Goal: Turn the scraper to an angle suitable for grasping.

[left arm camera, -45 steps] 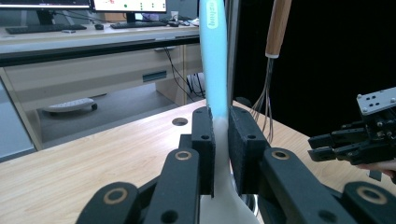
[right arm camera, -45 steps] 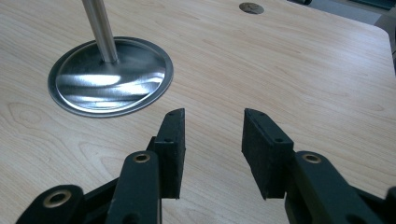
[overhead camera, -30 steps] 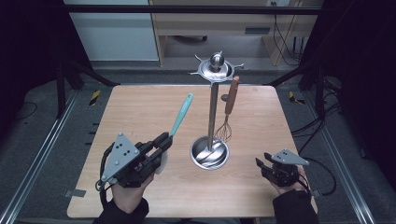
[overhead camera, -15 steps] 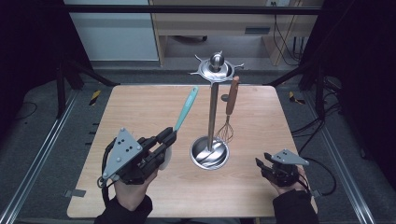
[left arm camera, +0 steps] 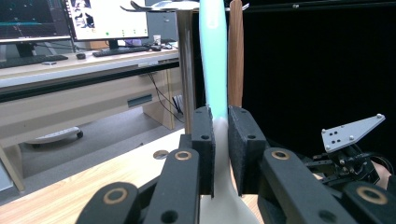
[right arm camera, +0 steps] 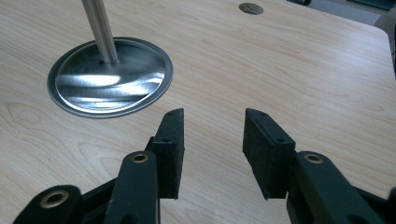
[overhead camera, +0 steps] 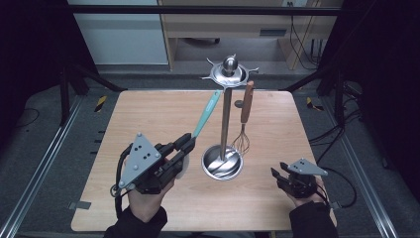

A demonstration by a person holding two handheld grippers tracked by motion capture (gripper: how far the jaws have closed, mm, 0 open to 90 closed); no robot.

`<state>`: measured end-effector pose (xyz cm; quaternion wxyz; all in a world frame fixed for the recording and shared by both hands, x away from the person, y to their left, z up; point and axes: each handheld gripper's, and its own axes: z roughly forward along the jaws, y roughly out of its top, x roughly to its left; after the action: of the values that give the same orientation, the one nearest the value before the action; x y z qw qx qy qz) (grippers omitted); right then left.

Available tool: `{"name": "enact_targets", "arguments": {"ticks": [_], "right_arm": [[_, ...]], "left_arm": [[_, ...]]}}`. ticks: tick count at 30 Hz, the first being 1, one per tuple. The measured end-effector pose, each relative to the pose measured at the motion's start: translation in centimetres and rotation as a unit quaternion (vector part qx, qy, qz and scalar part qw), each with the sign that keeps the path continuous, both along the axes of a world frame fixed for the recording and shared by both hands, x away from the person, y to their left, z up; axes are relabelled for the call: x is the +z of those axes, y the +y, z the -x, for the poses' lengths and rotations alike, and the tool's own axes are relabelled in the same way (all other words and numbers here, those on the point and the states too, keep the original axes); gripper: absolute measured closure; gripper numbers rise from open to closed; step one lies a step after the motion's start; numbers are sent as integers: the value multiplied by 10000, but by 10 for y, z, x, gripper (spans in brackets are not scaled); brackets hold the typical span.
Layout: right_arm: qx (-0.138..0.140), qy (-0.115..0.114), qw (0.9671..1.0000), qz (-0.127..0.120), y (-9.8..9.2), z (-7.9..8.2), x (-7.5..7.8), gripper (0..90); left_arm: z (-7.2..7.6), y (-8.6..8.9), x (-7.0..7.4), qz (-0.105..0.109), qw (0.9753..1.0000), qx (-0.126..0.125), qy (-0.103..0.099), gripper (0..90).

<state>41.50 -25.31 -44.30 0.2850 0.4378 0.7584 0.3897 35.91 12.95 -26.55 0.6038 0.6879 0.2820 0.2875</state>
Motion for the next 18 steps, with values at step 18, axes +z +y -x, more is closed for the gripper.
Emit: {"name": "enact_targets", "arguments": {"ticks": [18], "right_arm": [[-4,7,10000,-6,0,0,0,588]], "left_arm": [[-6,-13,0,-243,9996,113,-36,806]]}}
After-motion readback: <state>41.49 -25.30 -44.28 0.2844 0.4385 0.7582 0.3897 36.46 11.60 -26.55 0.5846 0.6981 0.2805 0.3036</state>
